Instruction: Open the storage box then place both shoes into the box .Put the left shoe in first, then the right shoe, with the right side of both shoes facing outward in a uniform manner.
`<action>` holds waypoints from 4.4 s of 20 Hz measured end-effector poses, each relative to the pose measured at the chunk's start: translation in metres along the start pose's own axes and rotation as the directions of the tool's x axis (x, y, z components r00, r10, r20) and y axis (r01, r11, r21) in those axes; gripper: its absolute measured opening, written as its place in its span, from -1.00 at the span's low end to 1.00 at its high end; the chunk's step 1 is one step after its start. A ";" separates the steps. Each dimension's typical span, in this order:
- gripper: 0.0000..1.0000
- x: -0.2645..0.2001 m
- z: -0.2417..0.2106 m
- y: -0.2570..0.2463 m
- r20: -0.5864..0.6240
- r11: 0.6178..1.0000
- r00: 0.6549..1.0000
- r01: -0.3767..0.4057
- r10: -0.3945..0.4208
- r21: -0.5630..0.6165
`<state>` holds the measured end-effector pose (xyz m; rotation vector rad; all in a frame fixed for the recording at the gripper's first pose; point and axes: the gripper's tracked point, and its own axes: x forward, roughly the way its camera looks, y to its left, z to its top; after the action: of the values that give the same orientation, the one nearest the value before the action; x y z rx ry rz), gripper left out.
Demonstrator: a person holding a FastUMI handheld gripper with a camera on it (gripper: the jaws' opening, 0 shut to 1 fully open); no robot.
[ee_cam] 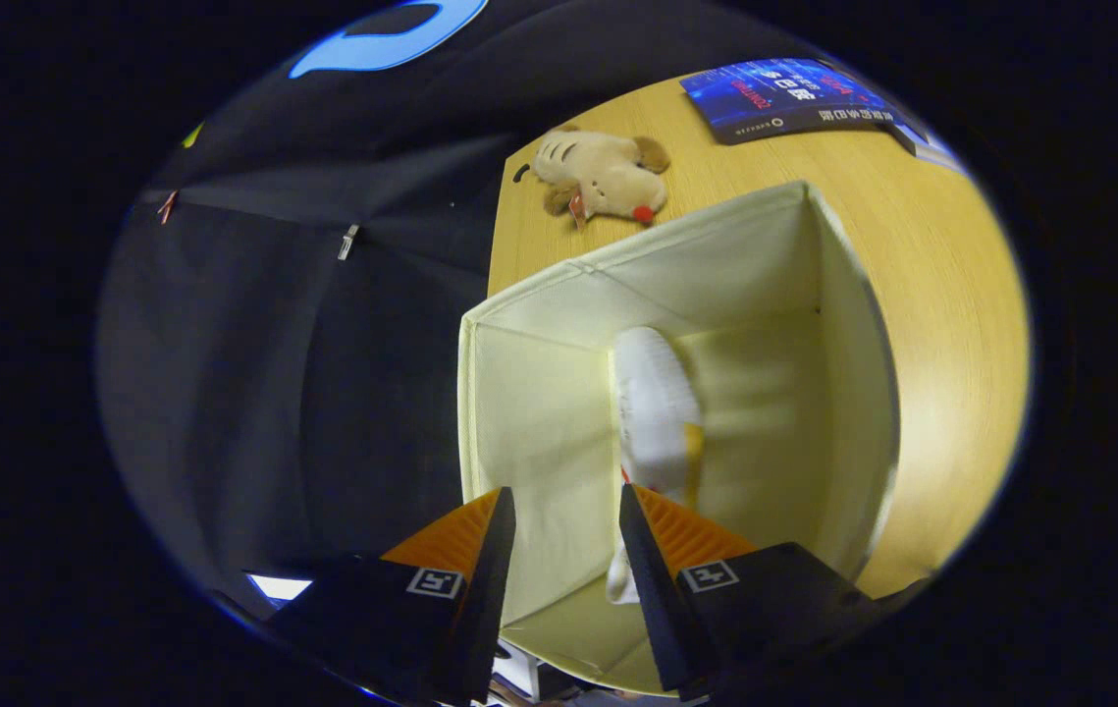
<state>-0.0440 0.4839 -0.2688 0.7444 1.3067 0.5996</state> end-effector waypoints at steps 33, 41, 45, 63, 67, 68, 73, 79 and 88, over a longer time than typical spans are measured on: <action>0.95 -0.314 0.023 -0.395 0.188 0.828 0.810 0.560 -0.556 0.034; 0.77 -0.270 0.000 -0.459 0.044 0.817 0.818 0.567 -0.573 0.103; 0.46 -0.252 -0.002 -0.457 0.008 0.847 0.854 0.516 -0.521 0.128; -0.71 -0.279 0.014 -0.392 0.115 0.933 0.928 0.344 -0.355 0.102; -0.71 -0.285 0.036 -0.318 0.173 0.967 0.951 0.250 -0.255 0.055; -0.70 -0.285 0.042 -0.298 0.181 0.974 0.957 0.224 -0.228 0.045; -0.71 -0.275 0.062 -0.192 0.202 0.995 0.975 0.096 -0.095 0.004; -0.71 -0.235 0.053 -0.088 0.146 0.999 0.989 -0.031 0.030 0.007; -0.71 -0.149 0.020 -0.030 0.018 0.999 0.999 0.033 -0.032 -0.035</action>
<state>-0.0503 0.3484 -0.1967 0.6963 1.2868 0.5877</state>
